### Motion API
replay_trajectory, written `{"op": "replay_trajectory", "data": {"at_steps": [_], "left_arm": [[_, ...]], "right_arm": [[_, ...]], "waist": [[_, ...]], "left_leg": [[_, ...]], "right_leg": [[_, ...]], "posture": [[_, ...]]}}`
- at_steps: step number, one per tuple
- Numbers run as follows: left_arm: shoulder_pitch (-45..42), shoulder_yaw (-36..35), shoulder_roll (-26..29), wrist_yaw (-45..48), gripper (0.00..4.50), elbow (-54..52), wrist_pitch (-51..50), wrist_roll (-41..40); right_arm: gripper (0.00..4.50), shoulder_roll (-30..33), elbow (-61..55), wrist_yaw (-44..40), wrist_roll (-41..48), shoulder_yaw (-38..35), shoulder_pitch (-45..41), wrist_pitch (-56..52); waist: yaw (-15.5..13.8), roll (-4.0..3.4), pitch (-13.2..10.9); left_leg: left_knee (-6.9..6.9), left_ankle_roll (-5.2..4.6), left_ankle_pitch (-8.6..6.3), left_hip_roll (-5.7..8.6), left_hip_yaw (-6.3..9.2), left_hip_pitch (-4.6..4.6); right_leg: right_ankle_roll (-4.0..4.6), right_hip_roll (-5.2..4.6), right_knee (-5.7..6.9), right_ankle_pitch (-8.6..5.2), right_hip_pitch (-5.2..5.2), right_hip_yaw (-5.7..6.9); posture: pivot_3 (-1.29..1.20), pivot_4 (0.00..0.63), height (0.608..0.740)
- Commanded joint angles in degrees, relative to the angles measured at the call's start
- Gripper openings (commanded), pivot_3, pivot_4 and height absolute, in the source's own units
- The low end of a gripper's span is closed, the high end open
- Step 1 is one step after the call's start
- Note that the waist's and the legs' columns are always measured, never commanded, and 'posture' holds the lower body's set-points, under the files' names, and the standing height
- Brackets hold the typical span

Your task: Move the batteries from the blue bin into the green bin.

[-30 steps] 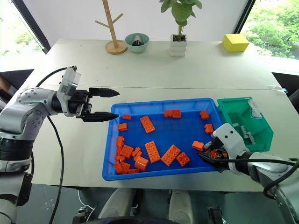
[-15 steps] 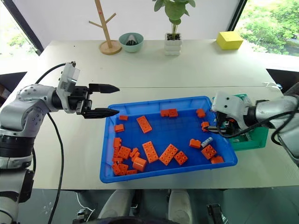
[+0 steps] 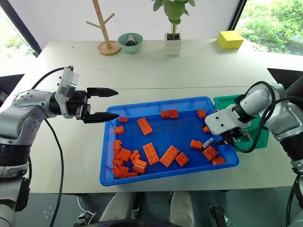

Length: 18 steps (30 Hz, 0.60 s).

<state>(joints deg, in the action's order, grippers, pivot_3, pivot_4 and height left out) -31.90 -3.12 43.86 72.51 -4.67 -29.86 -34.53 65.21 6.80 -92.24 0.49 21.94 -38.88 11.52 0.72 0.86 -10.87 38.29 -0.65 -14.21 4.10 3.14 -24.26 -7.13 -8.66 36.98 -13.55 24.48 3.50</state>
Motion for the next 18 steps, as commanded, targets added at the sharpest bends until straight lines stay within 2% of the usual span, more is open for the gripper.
{"op": "replay_trajectory", "data": {"at_steps": [1,11,18], "left_arm": [[-0.4,-2.0,1.1,0.1,4.50,-1.9,-0.3,-1.4],[-2.7,-1.5,1.9,1.6,4.50,-1.4,-2.2,-2.9],[-3.1,-1.2,1.7,1.9,4.50,-0.7,-1.8,-2.6]], "right_arm": [[3.60,-0.9,0.7,-0.2,-1.7,-0.7,0.3,4.2],[3.60,-2.4,5.4,3.2,-7.2,-0.2,2.5,19.6],[3.60,-2.3,6.8,3.5,-8.5,-0.2,2.5,22.9]], "waist": [[-0.1,0.00,0.0],[-0.2,0.05,0.0],[-0.1,0.02,0.0]], "left_leg": [[0.00,0.01,0.00,0.01,0.00,0.00],[0.01,0.02,0.01,0.04,-0.01,0.11],[0.02,0.04,0.02,0.05,-0.02,0.11]], "right_leg": [[0.00,-0.01,0.00,0.00,0.00,0.00],[0.00,-0.01,0.02,0.00,-0.11,-0.02],[0.00,-0.01,0.03,0.00,-0.10,-0.04]], "posture": [[0.00,0.150,0.702],[0.00,0.150,0.702],[0.00,0.150,0.702]]}}
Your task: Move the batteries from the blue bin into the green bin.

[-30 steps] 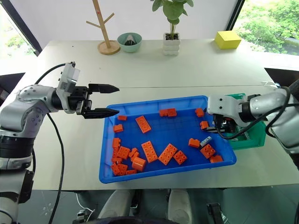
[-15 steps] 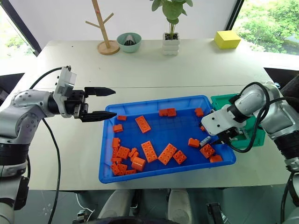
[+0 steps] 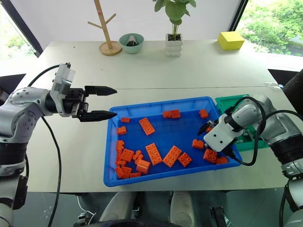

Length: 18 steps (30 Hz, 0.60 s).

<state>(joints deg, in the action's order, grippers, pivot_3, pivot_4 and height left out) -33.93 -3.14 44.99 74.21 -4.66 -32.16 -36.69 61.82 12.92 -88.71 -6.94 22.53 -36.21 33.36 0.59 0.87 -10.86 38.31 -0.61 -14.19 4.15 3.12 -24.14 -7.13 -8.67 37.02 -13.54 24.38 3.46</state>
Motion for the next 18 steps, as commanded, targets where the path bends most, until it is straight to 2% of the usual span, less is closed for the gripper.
{"op": "replay_trajectory", "data": {"at_steps": [1,3,6,11,12,16,18], "left_arm": [[-1.1,-1.2,0.5,0.3,4.50,-0.7,0.5,-0.5],[-0.9,-1.2,0.5,0.3,4.50,-1.1,0.4,-0.7],[-0.6,-1.3,0.8,0.8,4.50,-1.3,0.2,-0.9],[-0.5,-1.4,0.7,0.7,4.50,-1.5,0.1,-0.9],[-0.5,-1.4,0.6,0.7,4.50,-1.5,0.1,-0.9],[-0.5,-1.2,0.5,0.7,4.50,-1.6,0.2,-0.9],[-0.4,-1.2,0.4,0.7,4.50,-1.6,0.2,-0.9]], "right_arm": [[3.60,1.0,0.8,0.0,-1.3,-0.7,0.0,1.0],[3.60,1.1,1.0,0.2,-1.8,-0.6,0.3,1.2],[2.82,1.1,2.4,0.5,-3.2,-0.4,-0.1,1.6],[0.38,0.7,1.7,-0.3,-2.5,-0.8,-0.2,-1.1],[0.01,0.4,1.0,-0.4,-2.1,-0.9,-0.2,-2.0],[0.02,-0.5,-4.1,-1.2,1.8,-2.5,-0.3,-9.0],[0.02,-1.2,-9.3,-1.3,6.5,-4.7,-0.8,-18.4]], "waist": [[0.0,0.00,0.0],[0.0,0.00,0.0],[0.0,0.01,0.0],[0.1,0.01,0.0],[0.1,0.01,0.0],[0.2,-0.01,0.0],[0.2,-0.03,0.0]], "left_leg": [[0.00,0.00,0.00,0.00,0.00,0.00],[0.00,0.00,0.00,0.00,0.00,0.00],[0.00,-0.01,0.00,0.00,0.00,0.00],[0.00,-0.01,0.00,-0.01,0.00,0.03],[0.00,-0.01,0.00,-0.02,0.00,0.03],[0.00,-0.01,0.00,-0.02,0.00,0.03],[-0.01,-0.01,0.00,-0.02,0.00,0.03]], "right_leg": [[0.00,0.00,0.00,0.00,0.00,0.00],[0.00,0.00,0.00,0.00,0.00,0.00],[0.00,0.00,0.00,0.00,-0.01,0.00],[0.00,0.01,0.03,0.00,-0.01,-0.01],[0.00,0.02,0.03,0.00,-0.01,-0.01],[0.01,0.02,0.04,0.00,0.01,-0.02],[0.01,0.02,0.08,0.00,0.04,-0.03]], "posture": [[0.00,0.150,0.702],[0.00,0.150,0.702],[0.00,0.150,0.702],[0.00,0.150,0.702],[0.00,0.150,0.702],[0.00,0.150,0.702],[0.00,0.150,0.702]]}}
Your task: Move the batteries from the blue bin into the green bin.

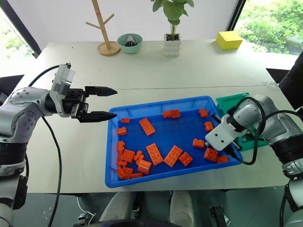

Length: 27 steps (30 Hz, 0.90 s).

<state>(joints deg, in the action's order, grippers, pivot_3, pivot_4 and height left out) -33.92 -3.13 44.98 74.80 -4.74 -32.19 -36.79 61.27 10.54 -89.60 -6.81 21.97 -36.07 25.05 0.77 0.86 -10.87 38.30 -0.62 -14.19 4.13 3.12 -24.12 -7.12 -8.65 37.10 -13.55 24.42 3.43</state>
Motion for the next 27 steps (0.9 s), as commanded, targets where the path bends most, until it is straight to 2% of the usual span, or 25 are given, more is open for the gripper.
{"op": "replay_trajectory", "data": {"at_steps": [1,4,7,10,14,18,22,23,27], "left_arm": [[-0.4,-1.1,0.4,0.1,4.50,-1.6,0.3,-0.8],[-0.3,-1.2,0.3,0.2,4.50,-1.6,0.4,-0.8],[-0.4,-1.2,0.3,0.3,4.50,-1.4,0.6,-0.7],[-0.5,-1.2,0.2,0.5,4.50,-0.9,0.8,-0.6],[-0.9,-0.9,0.2,1.0,4.50,0.0,1.1,-0.4],[-1.8,-0.5,0.0,1.6,4.50,1.3,1.3,0.0],[-3.0,0.0,-0.3,2.2,4.50,2.2,1.2,0.2],[-3.4,0.0,-0.4,2.3,4.50,2.5,1.1,0.2],[-4.2,0.2,-0.6,2.8,4.50,3.3,1.1,0.4]], "right_arm": [[0.02,-1.3,-9.7,0.2,9.0,-5.6,-1.8,-16.2],[0.02,-2.1,-14.7,3.6,13.9,-10.6,-4.9,-30.4],[0.02,0.5,-15.9,7.0,16.3,-16.8,-4.9,-38.9],[0.02,5.2,-14.7,8.8,16.3,-23.2,0.3,-40.2],[0.02,10.4,-11.4,12.4,14.5,-33.1,11.9,-38.9],[0.02,10.3,-11.6,16.3,14.1,-40.9,21.7,-40.0],[0.02,7.8,-11.9,22.5,12.7,-44.6,28.2,-41.0],[1.06,7.3,-11.5,24.1,12.0,-44.9,29.2,-40.9],[2.96,5.3,-10.5,29.7,11.5,-46.2,30.6,-42.4]], "waist": [[0.0,-0.03,0.0],[-0.1,-0.05,0.0],[-0.7,-0.05,0.0],[-1.9,-0.04,0.0],[-2.2,-0.05,0.0],[-1.6,-0.07,0.0],[-1.0,-0.08,0.0],[-1.0,-0.08,0.0],[-1.1,-0.10,0.0]], "left_leg": [[0.00,0.00,0.00,-0.01,0.00,0.00],[0.00,0.00,0.00,-0.01,0.00,-0.02],[0.00,0.00,-0.01,0.00,0.03,-0.06],[0.00,0.00,-0.01,0.01,0.04,-0.15],[0.01,-0.01,-0.02,0.04,-0.01,-0.23],[0.00,-0.01,-0.01,0.02,-0.01,-0.20],[0.01,-0.02,-0.01,0.00,-0.04,-0.14],[0.01,-0.02,-0.01,0.00,-0.04,-0.12],[0.02,-0.03,-0.01,0.00,-0.05,-0.11]], "right_leg": [[0.00,0.00,0.01,0.00,0.01,0.00],[0.00,-0.01,0.01,0.00,0.02,-0.02],[0.01,-0.03,-0.02,0.00,0.03,-0.01],[0.01,-0.03,-0.12,0.00,0.06,0.02],[0.00,-0.06,-0.17,0.00,0.07,0.01],[0.00,-0.05,-0.10,0.00,0.08,0.01],[0.01,-0.04,-0.05,0.01,0.07,-0.02],[0.01,-0.03,-0.05,0.01,0.06,-0.03],[0.01,-0.03,-0.03,0.01,0.05,-0.05]], "posture": [[0.00,0.150,0.702],[0.00,0.150,0.702],[0.00,0.150,0.702],[0.00,0.150,0.702],[0.00,0.150,0.702],[0.00,0.150,0.702],[0.00,0.150,0.702],[0.00,0.150,0.702],[0.00,0.150,0.702]]}}
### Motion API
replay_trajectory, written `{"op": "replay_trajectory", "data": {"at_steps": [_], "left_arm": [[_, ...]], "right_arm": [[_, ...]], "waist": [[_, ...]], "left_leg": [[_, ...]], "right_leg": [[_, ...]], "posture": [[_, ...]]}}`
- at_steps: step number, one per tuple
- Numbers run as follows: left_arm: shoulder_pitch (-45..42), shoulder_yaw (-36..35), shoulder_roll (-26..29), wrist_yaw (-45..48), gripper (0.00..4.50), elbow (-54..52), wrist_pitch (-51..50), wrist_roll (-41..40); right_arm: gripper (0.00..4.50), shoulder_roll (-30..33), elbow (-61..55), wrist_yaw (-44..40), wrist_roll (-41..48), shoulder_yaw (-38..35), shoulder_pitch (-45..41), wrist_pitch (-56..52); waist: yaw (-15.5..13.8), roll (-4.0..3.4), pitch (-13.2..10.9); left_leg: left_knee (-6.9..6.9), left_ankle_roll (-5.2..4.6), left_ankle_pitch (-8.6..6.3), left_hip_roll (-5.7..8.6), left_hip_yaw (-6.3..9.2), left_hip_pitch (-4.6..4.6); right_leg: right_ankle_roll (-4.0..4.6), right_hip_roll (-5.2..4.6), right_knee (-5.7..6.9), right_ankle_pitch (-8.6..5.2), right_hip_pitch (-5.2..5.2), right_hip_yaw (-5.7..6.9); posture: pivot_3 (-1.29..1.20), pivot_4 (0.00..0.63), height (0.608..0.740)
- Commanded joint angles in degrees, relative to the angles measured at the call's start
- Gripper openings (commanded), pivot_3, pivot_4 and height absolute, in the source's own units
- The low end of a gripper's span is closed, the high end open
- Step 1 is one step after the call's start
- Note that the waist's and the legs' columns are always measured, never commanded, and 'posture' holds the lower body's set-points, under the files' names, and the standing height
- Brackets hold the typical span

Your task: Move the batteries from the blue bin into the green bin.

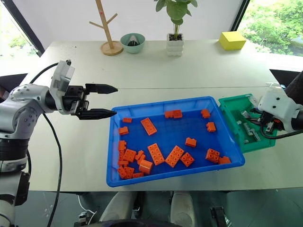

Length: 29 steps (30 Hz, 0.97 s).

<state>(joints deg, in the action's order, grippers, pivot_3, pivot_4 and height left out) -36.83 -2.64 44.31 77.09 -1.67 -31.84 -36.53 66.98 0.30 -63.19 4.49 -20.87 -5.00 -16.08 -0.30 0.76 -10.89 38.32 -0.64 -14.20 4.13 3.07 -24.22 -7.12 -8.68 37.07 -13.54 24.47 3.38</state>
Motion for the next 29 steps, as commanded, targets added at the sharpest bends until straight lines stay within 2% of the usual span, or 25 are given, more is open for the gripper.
{"op": "replay_trajectory", "data": {"at_steps": [1,6,9,13,16,21,29], "left_arm": [[-1.3,-0.2,0.1,0.6,4.50,0.3,0.7,0.1],[-0.6,-0.6,0.8,0.9,4.50,0.0,0.4,0.1],[1.5,-2.2,2.5,1.1,4.50,-0.8,-0.4,-0.5],[3.1,-3.2,3.9,1.2,4.50,-1.1,-0.3,-0.8],[3.8,-3.6,4.4,0.9,4.50,-1.3,-0.5,-1.1],[4.8,-4.7,5.2,0.3,4.50,-1.7,-0.5,-1.5],[6.7,-6.7,6.4,0.2,4.50,-2.9,-0.7,-2.2]], "right_arm": [[3.38,-1.0,-0.4,3.4,1.9,-4.5,-0.9,-2.8],[3.38,-1.6,-2.4,-1.2,12.5,-13.0,-0.4,-12.4],[3.38,-1.6,-5.0,-11.2,19.9,-23.4,7.4,-20.1],[3.38,-2.4,-7.5,-19.7,20.8,-29.5,19.1,-20.5],[3.38,-3.2,-5.6,-22.0,19.0,-30.8,24.7,-16.3],[3.38,-2.3,-2.5,-19.6,21.0,-30.2,21.0,-16.6],[3.38,-2.2,-2.0,-18.1,20.7,-29.1,18.9,-15.9]], "waist": [[0.0,0.00,0.0],[-0.4,-0.01,0.0],[-0.6,0.00,0.0],[-0.5,0.00,0.0],[-0.5,0.04,0.0],[0.1,0.01,0.0],[-0.5,0.00,0.0]], "left_leg": [[0.00,0.00,0.00,0.00,0.00,0.00],[0.00,-0.01,0.00,0.00,0.02,-0.01],[-0.01,-0.04,-0.01,0.00,0.07,-0.02],[-0.01,-0.11,-0.06,-0.01,0.08,-0.04],[0.01,-0.13,-0.07,-0.03,0.08,0.05],[0.01,-0.13,-0.07,-0.06,-0.12,0.22],[-0.02,-0.12,-0.07,-0.06,-0.09,0.18]], "right_leg": [[0.00,0.00,0.00,0.00,0.00,0.00],[0.00,0.01,0.00,0.00,-0.01,0.01],[0.00,0.01,-0.04,-0.01,-0.05,0.05],[0.00,0.00,-0.12,-0.01,-0.11,0.10],[-0.02,0.02,-0.13,-0.02,-0.19,0.10],[-0.01,-0.01,-0.13,-0.02,-0.21,-0.08],[0.00,-0.02,-0.13,-0.02,-0.19,-0.07]], "posture": [[0.00,0.150,0.702],[0.00,0.150,0.702],[0.00,0.150,0.702],[0.00,0.150,0.702],[0.00,0.150,0.702],[0.00,0.150,0.702],[0.00,0.150,0.702]]}}
